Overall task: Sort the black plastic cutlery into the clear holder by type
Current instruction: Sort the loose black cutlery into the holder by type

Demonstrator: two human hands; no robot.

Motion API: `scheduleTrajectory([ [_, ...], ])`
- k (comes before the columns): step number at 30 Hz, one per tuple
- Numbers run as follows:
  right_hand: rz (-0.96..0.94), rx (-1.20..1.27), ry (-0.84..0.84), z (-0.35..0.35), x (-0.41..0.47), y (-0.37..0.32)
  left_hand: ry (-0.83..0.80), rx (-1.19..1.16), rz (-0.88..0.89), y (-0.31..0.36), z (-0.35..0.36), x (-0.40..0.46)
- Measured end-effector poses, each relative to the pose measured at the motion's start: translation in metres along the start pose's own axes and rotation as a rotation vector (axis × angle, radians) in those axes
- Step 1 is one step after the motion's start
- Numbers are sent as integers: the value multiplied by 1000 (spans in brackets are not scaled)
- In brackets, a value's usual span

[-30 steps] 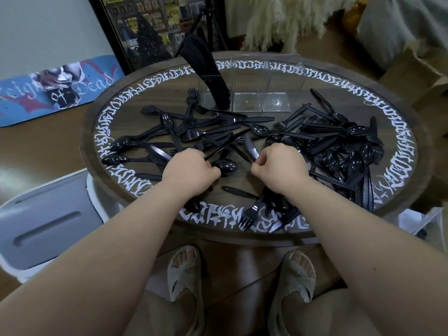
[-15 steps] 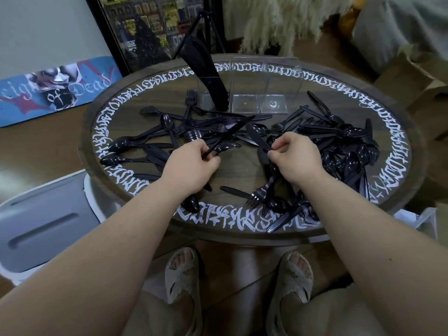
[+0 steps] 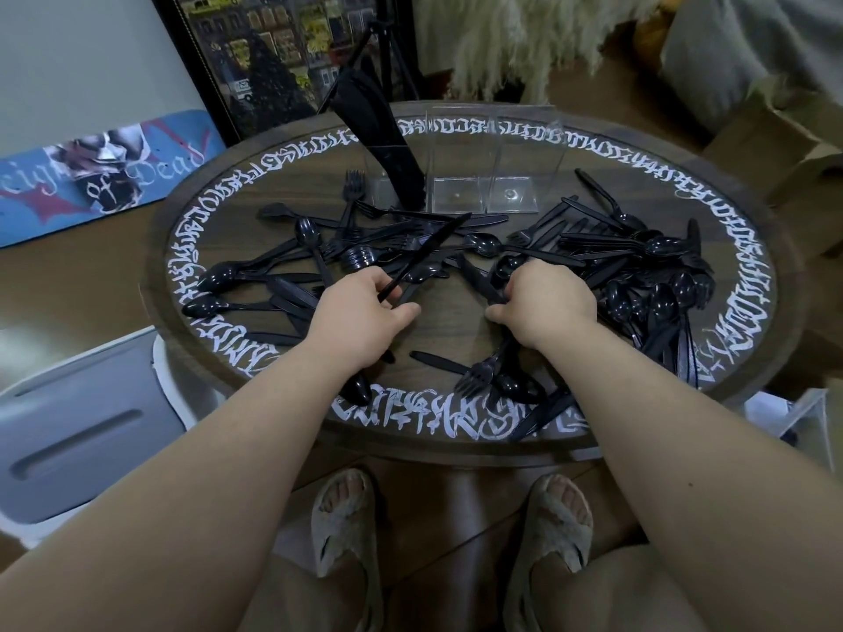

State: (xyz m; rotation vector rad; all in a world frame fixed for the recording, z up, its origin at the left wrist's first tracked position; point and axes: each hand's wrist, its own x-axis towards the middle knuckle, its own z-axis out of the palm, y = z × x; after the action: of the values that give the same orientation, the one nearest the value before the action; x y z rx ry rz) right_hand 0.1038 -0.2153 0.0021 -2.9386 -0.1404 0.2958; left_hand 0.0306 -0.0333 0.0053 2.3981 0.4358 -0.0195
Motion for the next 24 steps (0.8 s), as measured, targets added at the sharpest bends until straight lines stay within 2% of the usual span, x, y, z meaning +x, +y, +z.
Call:
scheduleTrajectory([
  [6,55,142,-55,3,4,-5,18,-9,10,2,-2,-2],
  [10,42,202,-27,5,5,-13,27,-54,1,3,-5,-1],
  [14,-18,264,67,-5,5,-24,39,-136,-32,3,-8,-1],
  [21,-43,521,232,-10,11,-26,37,-275,-48,2,-11,-2],
  [24,-65,538,322,-14,11,-23,30,-373,-61,1,-10,1],
])
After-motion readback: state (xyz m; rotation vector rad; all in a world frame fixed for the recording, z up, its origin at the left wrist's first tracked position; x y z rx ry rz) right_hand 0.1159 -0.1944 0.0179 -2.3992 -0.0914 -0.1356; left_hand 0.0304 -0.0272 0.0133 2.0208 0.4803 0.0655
